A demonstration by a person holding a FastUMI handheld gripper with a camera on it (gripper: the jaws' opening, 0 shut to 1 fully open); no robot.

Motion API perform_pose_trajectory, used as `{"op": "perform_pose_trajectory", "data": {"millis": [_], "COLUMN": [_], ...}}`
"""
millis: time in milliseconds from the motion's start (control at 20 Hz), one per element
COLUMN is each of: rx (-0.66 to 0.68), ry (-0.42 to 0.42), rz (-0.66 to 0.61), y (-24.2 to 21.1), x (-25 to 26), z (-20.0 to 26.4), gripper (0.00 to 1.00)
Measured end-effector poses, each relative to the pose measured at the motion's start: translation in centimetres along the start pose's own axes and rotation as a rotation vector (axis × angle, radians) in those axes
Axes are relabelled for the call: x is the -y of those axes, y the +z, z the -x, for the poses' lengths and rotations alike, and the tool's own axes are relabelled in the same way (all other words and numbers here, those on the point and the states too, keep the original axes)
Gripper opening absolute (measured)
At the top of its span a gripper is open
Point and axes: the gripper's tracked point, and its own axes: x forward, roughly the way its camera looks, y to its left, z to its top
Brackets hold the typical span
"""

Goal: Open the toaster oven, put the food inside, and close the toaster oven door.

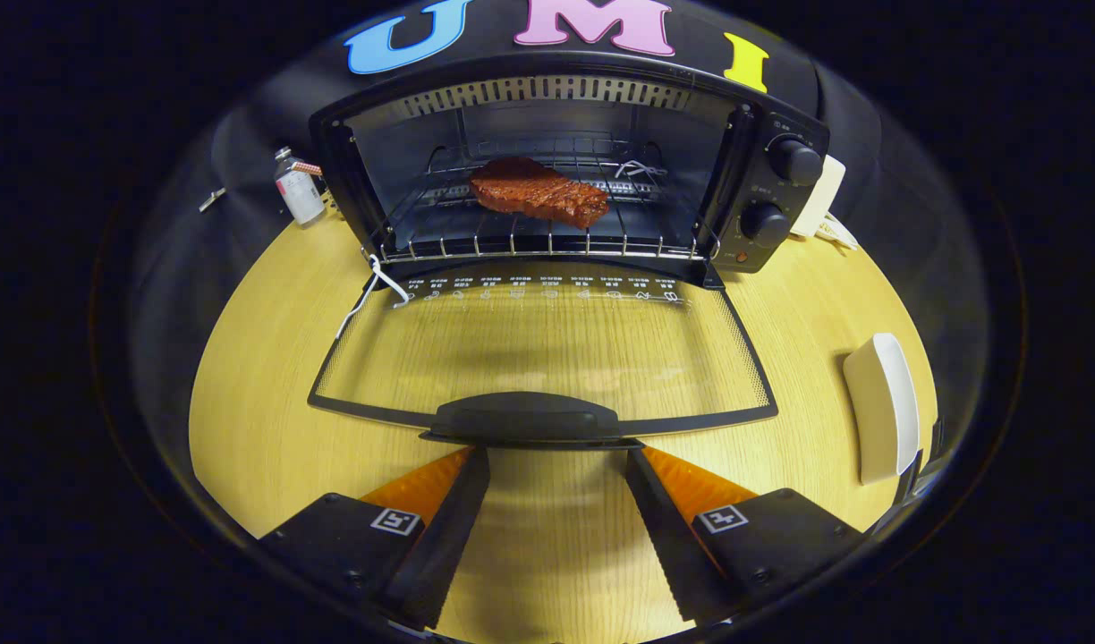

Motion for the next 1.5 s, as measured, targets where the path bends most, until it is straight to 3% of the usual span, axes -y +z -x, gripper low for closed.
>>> {"op": "perform_pose_trajectory", "data": {"millis": [850, 1300, 1500], "rx": [0.319, 0.361, 0.355], "ry": [0.04, 0.035, 0.041], "rz": [0.051, 0.048, 0.061], "y": [8.1, 11.9, 11.6], "x": [-0.3, 0.1, 0.3], "z": [7.9, 7.9, 8.1], "gripper": [0.99, 0.98, 0.98]}}
